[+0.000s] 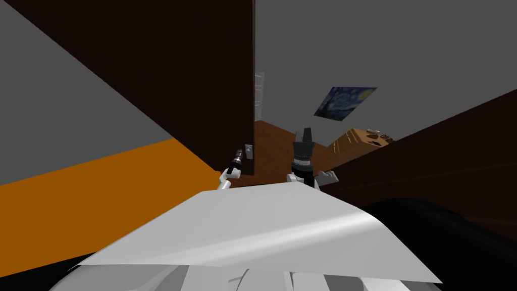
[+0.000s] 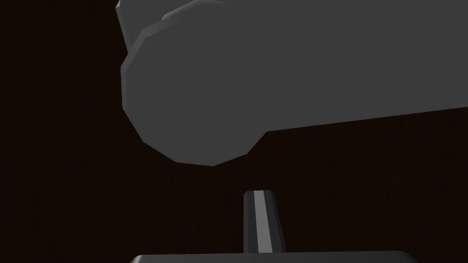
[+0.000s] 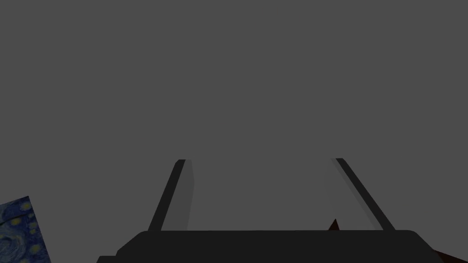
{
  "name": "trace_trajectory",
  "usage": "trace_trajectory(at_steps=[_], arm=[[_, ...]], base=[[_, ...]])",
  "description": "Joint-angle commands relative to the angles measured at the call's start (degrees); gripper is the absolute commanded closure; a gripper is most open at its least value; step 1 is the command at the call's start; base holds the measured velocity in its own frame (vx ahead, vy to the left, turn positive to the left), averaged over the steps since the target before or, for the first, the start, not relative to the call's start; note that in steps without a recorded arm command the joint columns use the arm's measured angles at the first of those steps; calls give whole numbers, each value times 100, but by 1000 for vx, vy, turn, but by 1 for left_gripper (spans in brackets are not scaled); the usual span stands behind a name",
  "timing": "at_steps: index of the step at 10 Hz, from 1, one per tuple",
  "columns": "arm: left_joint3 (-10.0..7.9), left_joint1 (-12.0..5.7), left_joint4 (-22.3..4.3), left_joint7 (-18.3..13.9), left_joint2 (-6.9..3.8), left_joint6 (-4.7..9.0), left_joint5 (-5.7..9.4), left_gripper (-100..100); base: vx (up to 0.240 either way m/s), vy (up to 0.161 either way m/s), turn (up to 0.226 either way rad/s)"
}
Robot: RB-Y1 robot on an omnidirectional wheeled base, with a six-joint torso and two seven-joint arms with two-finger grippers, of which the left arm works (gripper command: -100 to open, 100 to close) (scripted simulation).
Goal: Push the door open
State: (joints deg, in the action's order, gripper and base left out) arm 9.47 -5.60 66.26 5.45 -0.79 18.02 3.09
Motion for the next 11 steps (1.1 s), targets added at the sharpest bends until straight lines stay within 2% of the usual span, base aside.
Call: trace_trajectory(at_steps=[1, 2, 6, 7, 9, 10, 11], arm=[[165, 136, 165, 39, -37, -48, 30, -100], [352, 236, 277, 90, -48, -71, 77, -100], [744, 444, 509, 196, 38, -121, 175, -100], [834, 492, 563, 220, 80, -133, 197, -100], [1114, 641, 729, 296, 273, -168, 267, -100], [1153, 661, 752, 307, 311, -173, 277, -100], [1099, 605, 683, 301, 292, -166, 266, -100]], base=[[-101, 61, 97], [-112, 78, 203], [-94, 37, 130], [-80, 14, 129], [-126, -25, 167], [-162, -72, 95], [-74, -33, 15]])
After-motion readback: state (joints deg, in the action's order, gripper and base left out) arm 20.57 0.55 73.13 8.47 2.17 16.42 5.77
